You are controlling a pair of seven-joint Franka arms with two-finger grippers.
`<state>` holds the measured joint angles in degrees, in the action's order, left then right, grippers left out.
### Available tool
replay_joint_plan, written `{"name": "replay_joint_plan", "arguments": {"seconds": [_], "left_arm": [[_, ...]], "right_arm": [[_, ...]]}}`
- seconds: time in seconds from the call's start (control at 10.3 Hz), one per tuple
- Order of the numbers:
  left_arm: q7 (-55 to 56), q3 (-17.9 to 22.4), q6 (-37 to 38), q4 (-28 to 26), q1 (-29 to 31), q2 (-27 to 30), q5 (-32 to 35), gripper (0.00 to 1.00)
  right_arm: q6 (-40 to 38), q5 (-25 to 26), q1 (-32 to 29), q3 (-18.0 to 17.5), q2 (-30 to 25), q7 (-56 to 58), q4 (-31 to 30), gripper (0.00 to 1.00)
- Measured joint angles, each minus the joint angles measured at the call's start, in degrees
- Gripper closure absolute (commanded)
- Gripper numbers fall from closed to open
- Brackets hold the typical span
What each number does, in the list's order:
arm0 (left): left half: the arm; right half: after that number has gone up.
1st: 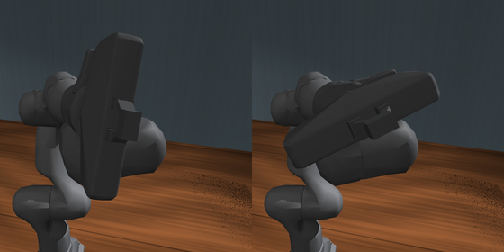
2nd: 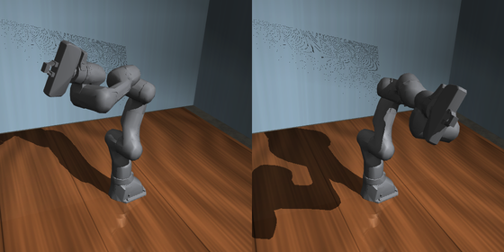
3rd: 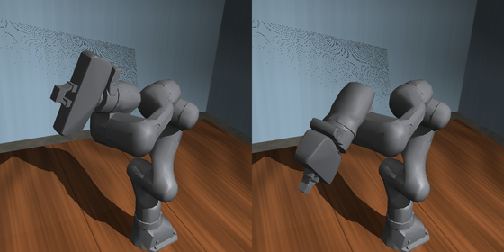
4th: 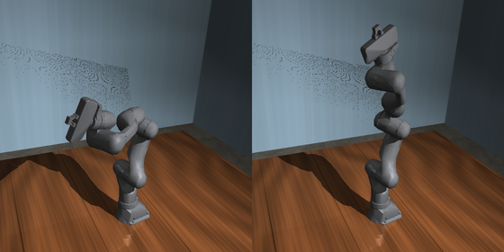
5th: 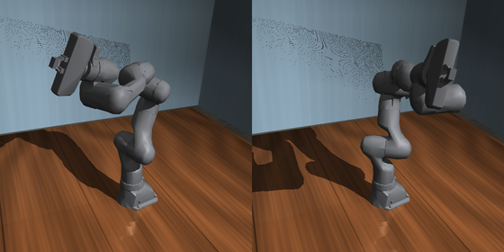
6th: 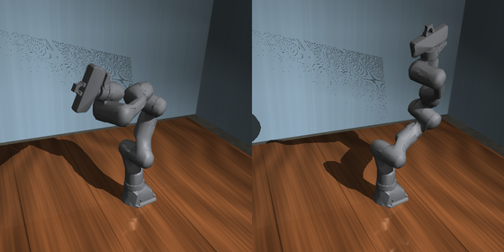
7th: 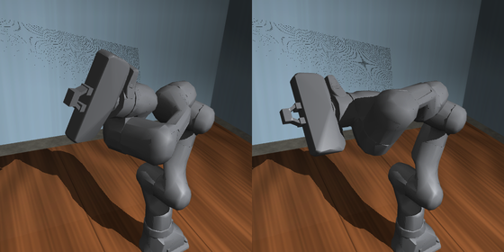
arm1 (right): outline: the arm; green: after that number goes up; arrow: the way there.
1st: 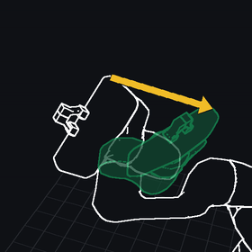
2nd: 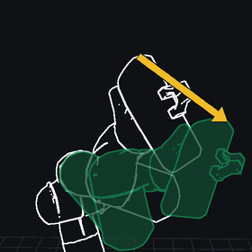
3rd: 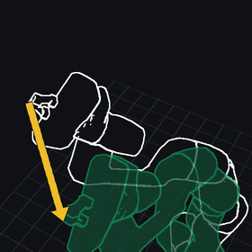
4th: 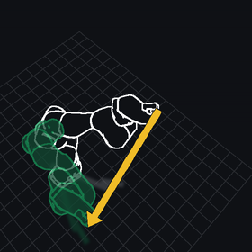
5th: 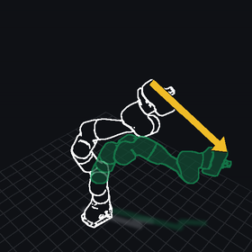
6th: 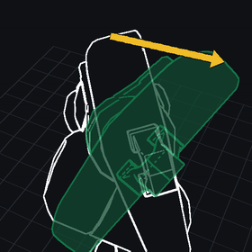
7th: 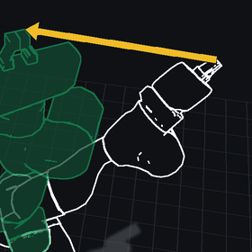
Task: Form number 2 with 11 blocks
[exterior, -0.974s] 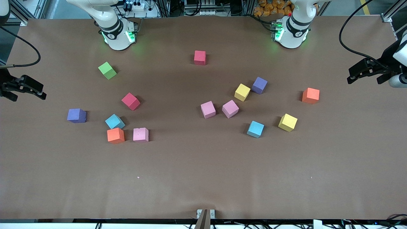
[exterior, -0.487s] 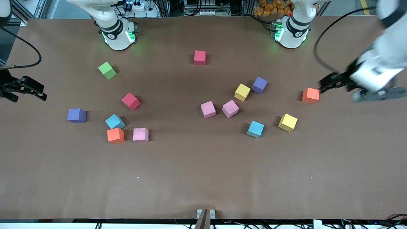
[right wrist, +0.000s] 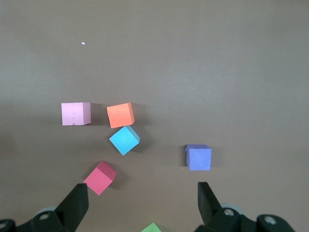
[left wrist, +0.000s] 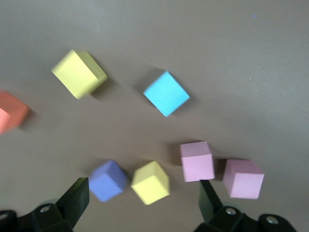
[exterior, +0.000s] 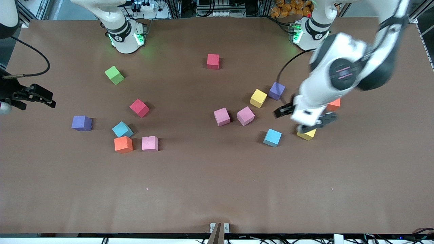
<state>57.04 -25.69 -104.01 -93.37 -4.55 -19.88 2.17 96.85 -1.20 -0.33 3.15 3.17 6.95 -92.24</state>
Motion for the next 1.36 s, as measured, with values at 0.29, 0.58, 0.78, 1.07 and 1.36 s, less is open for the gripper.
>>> {"name": "replay_joint_plan", "arguments": {"seconds": [0.29,0.58,0.78,1.07,1.36], "left_arm": [[14.6,0.0,-5.8,-0.4,-5.4,-5.5,0.3,0.00],[20.8,0.0,-14.3,-5.9,-8.4,-8.3,4.6,0.00],[22.0,0.0,-15.4,-7.5,-9.4,-9.8,7.1,0.00],[22.0,0.0,-15.5,-7.9,-9.7,-11.4,8.2,0.00],[22.0,0.0,-17.3,-8.1,-9.8,-12.8,8.2,0.00]], "right_arm": [[0.2,0.0,0.2,0.1,3.0,0.1,-1.9,0.00],[2.8,-0.5,2.1,-0.1,4.6,0.0,-5.9,0.00],[2.9,-1.8,4.7,-0.2,4.5,-0.3,-8.7,0.00],[6.5,-3.7,5.9,-0.2,3.2,-0.7,-15.7,0.00],[13.3,-4.3,4.9,0.5,2.5,-10.5,-25.3,0.00]]}}
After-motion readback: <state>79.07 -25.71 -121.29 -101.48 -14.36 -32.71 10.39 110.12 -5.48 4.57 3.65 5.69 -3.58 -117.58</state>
